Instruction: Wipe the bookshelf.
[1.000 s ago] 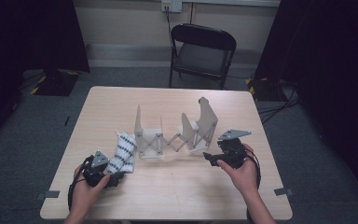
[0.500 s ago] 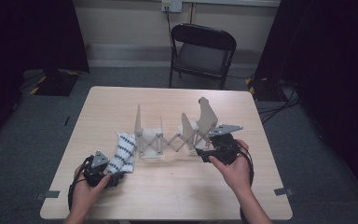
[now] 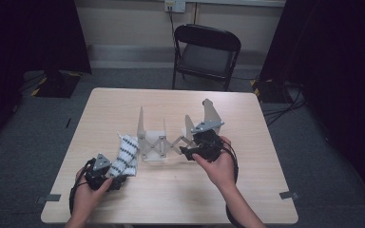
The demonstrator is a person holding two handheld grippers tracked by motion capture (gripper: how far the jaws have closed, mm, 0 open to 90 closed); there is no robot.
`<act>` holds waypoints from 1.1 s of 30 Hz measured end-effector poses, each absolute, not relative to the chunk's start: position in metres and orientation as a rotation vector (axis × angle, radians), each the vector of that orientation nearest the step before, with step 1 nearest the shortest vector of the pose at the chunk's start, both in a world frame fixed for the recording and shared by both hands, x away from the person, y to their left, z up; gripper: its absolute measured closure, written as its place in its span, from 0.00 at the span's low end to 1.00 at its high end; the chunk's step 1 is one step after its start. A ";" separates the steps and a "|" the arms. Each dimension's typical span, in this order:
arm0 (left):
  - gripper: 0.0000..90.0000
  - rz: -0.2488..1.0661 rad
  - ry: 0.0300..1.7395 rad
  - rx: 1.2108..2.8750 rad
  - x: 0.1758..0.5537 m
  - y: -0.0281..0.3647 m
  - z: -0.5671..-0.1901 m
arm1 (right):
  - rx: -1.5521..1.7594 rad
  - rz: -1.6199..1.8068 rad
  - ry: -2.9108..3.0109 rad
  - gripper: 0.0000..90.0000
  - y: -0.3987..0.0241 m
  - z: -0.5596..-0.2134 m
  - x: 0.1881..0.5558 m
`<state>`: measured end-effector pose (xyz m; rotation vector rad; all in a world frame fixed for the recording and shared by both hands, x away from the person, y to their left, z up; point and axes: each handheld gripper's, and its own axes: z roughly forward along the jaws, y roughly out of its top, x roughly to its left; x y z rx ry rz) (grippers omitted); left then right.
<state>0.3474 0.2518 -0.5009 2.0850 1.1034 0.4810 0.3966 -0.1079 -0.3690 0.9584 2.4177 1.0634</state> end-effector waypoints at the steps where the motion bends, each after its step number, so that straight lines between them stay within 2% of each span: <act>1: 0.16 0.481 1.103 2.085 0.347 0.252 -0.501 | 0.958 1.063 2.418 0.36 -0.108 -0.369 0.397; 8: 0.16 0.481 1.103 2.085 0.347 0.252 -0.501 | 0.942 1.053 2.428 0.41 -0.099 -0.371 0.405; 9: 0.16 0.481 1.103 2.086 0.347 0.252 -0.501 | 0.945 1.049 2.436 0.46 -0.097 -0.375 0.408; 18: 0.16 0.481 1.101 2.089 0.348 0.252 -0.501 | 0.937 0.995 2.455 0.55 -0.089 -0.386 0.416; 26: 0.16 0.481 1.103 2.085 0.347 0.252 -0.501 | 0.950 1.006 2.453 0.52 -0.094 -0.378 0.414; 33: 0.16 0.481 1.103 2.085 0.347 0.252 -0.501 | 0.981 1.019 2.438 0.50 -0.104 -0.353 0.412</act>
